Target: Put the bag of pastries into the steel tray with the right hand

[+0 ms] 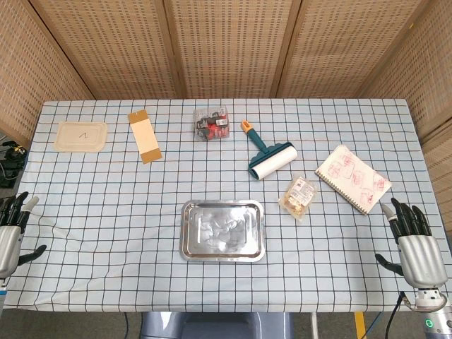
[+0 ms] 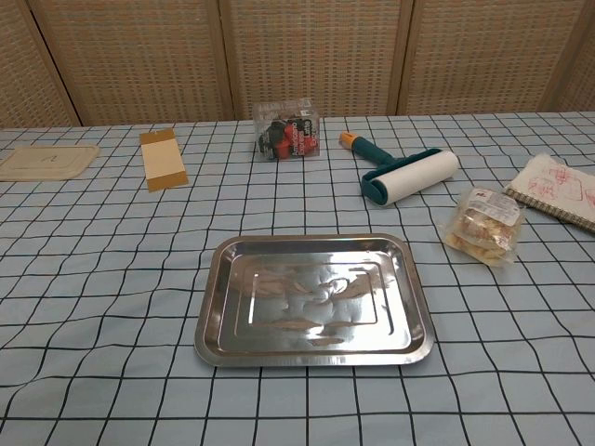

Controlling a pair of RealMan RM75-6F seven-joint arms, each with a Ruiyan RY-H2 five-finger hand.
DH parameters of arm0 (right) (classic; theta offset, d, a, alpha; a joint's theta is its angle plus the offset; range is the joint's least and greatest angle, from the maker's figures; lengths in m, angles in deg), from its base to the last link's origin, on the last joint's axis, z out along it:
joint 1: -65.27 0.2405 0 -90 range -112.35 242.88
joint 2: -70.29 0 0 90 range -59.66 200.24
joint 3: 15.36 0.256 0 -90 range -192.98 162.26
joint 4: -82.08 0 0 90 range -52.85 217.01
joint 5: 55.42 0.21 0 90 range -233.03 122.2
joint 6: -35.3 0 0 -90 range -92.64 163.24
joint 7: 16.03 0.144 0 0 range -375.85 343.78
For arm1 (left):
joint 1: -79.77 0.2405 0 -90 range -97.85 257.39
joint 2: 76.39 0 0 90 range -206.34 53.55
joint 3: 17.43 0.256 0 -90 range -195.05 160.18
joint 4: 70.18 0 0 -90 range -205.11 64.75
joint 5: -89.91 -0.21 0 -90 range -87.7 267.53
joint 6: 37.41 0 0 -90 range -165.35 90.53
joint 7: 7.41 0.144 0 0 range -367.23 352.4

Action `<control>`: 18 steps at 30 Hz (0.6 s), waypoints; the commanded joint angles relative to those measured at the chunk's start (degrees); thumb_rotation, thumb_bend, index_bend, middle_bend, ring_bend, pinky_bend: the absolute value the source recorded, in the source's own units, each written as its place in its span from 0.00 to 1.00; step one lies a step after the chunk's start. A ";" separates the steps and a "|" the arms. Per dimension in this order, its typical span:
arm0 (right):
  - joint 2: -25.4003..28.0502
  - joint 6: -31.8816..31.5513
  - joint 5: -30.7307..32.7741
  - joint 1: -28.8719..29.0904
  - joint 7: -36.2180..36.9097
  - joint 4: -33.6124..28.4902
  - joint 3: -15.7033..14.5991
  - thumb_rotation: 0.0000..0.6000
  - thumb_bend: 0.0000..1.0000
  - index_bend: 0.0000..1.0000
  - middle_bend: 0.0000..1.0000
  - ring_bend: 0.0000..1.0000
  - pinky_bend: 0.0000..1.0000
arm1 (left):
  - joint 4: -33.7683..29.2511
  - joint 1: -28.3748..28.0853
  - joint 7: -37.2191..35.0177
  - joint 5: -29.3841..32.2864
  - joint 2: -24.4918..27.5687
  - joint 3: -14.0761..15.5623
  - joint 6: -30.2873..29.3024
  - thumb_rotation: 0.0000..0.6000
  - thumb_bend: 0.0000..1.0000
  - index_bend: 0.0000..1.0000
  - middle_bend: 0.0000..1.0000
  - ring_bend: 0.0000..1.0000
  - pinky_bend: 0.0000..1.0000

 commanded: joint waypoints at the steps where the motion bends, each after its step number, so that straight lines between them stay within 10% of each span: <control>1: -0.01 0.25 0.36 0.05 0.07 0.01 -0.03 1.00 0.04 0.00 0.00 0.00 0.00 | -0.03 0.09 -0.10 -0.45 0.00 0.08 -0.42 1.00 0.13 0.00 0.00 0.00 0.00; 18: -1.09 3.55 0.72 1.87 0.83 1.30 -0.04 1.00 0.04 0.00 0.00 0.00 0.00 | 0.29 0.13 -1.05 0.95 0.14 -0.49 0.06 1.00 0.13 0.00 0.00 0.00 0.00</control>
